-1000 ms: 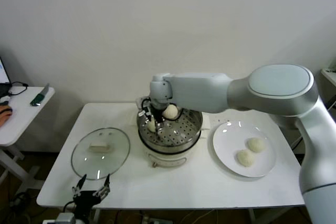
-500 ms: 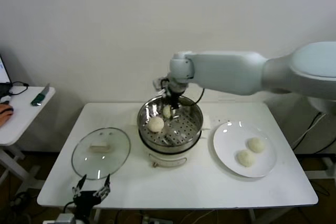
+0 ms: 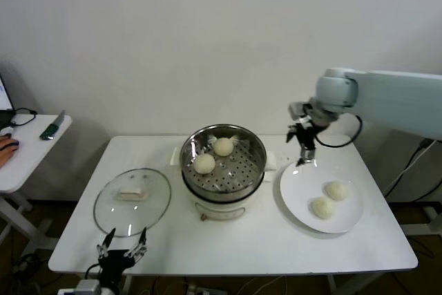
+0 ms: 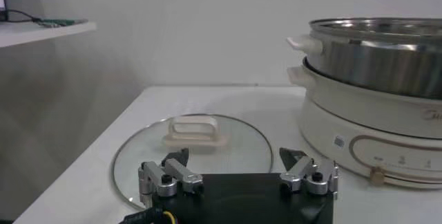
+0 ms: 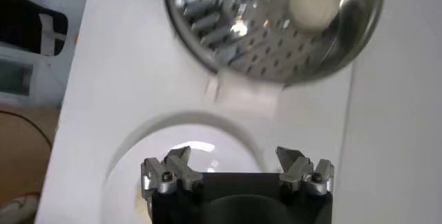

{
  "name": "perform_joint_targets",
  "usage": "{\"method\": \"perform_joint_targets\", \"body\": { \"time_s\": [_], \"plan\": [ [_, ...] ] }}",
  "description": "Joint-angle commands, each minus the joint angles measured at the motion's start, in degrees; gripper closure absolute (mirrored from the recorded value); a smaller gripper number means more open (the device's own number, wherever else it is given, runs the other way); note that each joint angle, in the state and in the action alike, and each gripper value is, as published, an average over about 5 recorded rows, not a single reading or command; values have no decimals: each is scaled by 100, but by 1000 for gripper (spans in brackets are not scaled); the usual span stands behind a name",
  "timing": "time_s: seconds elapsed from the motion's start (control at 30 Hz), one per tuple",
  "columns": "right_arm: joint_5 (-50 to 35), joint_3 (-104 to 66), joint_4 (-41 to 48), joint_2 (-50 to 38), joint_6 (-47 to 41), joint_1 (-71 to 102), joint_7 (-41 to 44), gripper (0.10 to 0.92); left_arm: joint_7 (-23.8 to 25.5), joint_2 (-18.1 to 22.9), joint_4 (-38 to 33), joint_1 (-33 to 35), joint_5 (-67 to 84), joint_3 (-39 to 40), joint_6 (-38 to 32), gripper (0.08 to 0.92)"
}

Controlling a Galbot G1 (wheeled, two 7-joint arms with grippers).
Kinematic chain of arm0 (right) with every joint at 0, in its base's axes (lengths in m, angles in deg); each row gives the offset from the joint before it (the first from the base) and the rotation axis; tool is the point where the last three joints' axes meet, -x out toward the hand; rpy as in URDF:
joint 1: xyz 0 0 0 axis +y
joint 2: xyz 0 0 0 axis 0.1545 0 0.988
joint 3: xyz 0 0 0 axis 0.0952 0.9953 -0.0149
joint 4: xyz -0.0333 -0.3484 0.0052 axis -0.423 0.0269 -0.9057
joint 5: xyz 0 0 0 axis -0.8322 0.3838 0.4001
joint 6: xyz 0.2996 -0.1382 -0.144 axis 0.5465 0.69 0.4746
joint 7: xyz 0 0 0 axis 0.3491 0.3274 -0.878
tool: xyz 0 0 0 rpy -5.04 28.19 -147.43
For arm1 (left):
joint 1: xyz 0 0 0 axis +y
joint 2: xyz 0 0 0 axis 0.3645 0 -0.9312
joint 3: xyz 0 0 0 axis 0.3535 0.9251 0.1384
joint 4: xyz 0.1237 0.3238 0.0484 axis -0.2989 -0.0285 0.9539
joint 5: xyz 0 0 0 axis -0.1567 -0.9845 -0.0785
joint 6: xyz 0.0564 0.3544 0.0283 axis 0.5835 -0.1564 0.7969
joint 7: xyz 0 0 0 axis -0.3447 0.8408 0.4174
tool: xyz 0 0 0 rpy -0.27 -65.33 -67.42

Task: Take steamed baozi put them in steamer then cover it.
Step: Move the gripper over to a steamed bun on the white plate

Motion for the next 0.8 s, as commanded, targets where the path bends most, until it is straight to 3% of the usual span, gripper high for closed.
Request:
{"method": "perform_joint_targets", "body": {
  "time_s": [0.03,0.8],
  "plan": [
    [1058,-206,-564,-1753,-51,886,-105,203,-2,3,42,17,-4,-1,-29,177],
    [2027,-2193,663,-1313,-183,3535,-388,203,-3,11,126,15,-68,-5,-24,177]
  ]
}}
